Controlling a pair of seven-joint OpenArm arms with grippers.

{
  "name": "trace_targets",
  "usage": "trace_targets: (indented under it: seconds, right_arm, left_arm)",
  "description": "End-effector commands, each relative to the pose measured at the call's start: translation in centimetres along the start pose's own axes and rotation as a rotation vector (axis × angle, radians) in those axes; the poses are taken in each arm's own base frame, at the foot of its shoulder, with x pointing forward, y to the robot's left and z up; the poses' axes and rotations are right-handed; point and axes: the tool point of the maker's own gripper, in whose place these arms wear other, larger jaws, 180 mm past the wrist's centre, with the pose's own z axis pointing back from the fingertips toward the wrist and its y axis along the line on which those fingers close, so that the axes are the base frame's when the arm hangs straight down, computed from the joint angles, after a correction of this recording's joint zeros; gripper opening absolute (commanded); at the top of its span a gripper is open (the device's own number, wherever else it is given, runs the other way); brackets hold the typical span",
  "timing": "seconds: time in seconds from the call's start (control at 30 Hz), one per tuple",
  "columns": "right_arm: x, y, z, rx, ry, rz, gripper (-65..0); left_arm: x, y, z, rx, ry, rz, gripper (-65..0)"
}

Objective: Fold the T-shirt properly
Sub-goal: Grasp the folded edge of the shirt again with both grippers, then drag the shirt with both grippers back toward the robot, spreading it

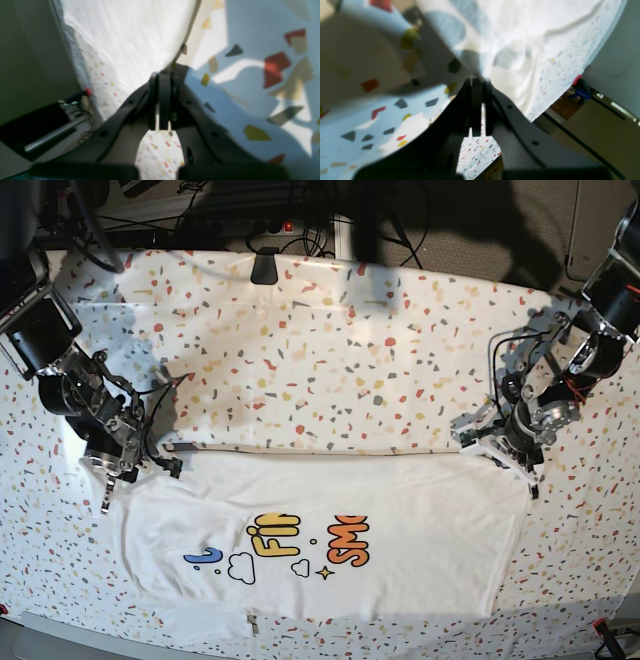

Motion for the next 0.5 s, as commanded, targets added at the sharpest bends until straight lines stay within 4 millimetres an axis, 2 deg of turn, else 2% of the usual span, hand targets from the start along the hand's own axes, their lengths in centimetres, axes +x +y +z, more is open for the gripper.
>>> trace_targets:
  seconds: [0.0, 0.3, 0.47]
  right_arm:
    - [-0.8, -2.8, 0.5, -0.07, 0.021, -0.018, -65.0]
    - [-0.5, -2.6, 0.8, -0.066, 0.011, -0.06, -65.0]
    - [-0.2, -2.4, 2.3, -0.074, -0.041, -0.09, -65.0]
  left_arm:
    - [-0.4, 2.5, 0.1, 0.055, 0.013, 0.02, -65.0]
    - [-0.2, 2.8, 0.6, 0.066, 0.043, 0.037, -65.0]
    - [-1.0, 3.5, 0.7, 0.105, 0.089, 0.056, -65.0]
